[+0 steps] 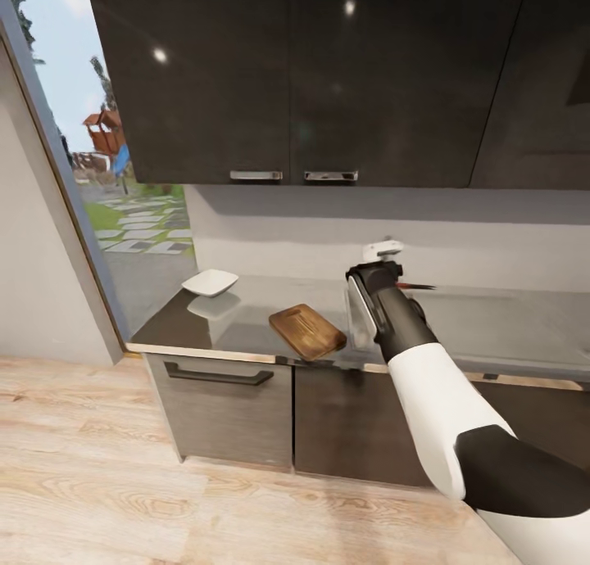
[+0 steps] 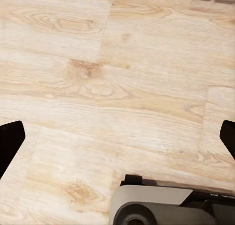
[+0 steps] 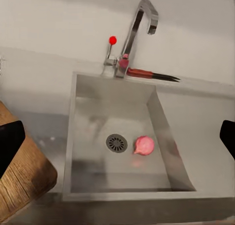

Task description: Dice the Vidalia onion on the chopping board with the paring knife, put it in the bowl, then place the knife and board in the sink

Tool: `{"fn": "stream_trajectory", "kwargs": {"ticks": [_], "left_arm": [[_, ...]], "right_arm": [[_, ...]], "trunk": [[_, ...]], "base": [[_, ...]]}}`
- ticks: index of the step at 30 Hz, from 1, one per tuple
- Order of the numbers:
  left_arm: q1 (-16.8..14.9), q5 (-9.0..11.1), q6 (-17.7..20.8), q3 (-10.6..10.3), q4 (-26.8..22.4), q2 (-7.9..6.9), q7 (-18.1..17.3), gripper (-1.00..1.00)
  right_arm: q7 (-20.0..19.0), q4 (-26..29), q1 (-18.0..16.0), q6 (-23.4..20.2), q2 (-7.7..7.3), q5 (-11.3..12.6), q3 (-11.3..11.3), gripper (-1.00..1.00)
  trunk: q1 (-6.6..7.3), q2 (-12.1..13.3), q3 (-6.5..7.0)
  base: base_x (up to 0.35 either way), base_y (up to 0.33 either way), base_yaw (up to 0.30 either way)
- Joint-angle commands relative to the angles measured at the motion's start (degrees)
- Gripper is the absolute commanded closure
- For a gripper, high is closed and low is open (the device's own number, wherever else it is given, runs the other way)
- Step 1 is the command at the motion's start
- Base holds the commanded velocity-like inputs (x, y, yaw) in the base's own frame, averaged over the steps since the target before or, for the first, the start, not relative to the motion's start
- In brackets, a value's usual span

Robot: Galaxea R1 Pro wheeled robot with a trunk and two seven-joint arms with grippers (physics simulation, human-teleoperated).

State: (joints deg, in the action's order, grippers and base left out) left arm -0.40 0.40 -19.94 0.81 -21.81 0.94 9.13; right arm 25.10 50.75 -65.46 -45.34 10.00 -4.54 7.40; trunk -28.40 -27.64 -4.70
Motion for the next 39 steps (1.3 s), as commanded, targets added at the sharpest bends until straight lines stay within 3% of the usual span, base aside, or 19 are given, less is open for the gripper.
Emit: {"fn": "stream_trajectory", "kwargs": {"ticks": [1, 5, 9, 17, 23, 30, 34, 37, 39], "left_arm": [[-0.04, 0.04, -0.18, 0.07, 0.02, 0.02, 0.09, -1.0], [-0.04, 0.02, -0.18, 0.07, 0.02, 0.02, 0.09, -1.0], [-0.04, 0.03, -0.18, 0.07, 0.08, 0.02, 0.09, -1.0], [-0.04, 0.04, -0.18, 0.15, 0.09, -0.12, 0.09, -1.0], [-0.04, 0.04, -0.17, 0.15, 0.1, -0.15, 0.09, -1.0], [-0.04, 0.04, -0.17, 0.15, 0.03, -0.23, 0.09, -1.0], [-0.04, 0.04, -0.11, 0.15, 0.02, -0.24, 0.09, -1.0], [-0.04, 0.04, -0.14, 0.15, 0.02, -0.24, 0.15, -1.0], [-0.04, 0.04, -0.16, 0.15, 0.02, -0.24, 0.2, -1.0]], "right_arm": [[-0.19, -1.3, -0.48, -0.16, 0.0, -0.16, 0.07, -1.0], [-0.77, -2.39, -0.82, 0.1, 0.0, 0.22, 0.11, -1.0], [-4.04, -2.6, -0.88, 0.15, 0.0, 0.3, 0.15, -1.0], [-20.66, -1.22, -0.9, 0.06, 0.0, -0.22, 0.75, -1.0], [-25.69, 2.27, -0.93, -0.12, 0.0, -0.36, 2.11, -1.0], [-30.02, 4.31, -0.94, -0.26, 0.0, -0.38, 5.1, -1.0], [-35.36, 4.58, -0.96, -0.27, 0.0, -0.38, 7.01, -1.0], [-40.48, 4.61, -0.95, -0.28, 0.0, -0.78, 9.74, -1.0], [-43.75, 4.61, -0.92, -0.28, -0.84, -1.41, 11.76, -1.0]], "trunk": [[0.2, 0.31, 0.07], [0.86, 1.51, 0.6], [0.86, 1.51, 0.6], [0.86, 1.51, 0.6], [0.86, 1.51, 0.6], [0.86, 1.51, 0.6], [0.86, 1.51, 0.6], [0.86, 1.51, 0.6], [0.86, 1.51, 0.6]], "base": [[0.0, 0.0, 0.0], [0.0, 0.0, 0.0], [0.0, 0.0, 0.0], [0.023, 0.0, 0.0], [0.21, 0.0, 0.0], [0.308, 0.0, 0.0], [0.32, -0.041, 0.0], [0.314, -0.115, 0.0], [0.284, -0.184, 0.0]]}}
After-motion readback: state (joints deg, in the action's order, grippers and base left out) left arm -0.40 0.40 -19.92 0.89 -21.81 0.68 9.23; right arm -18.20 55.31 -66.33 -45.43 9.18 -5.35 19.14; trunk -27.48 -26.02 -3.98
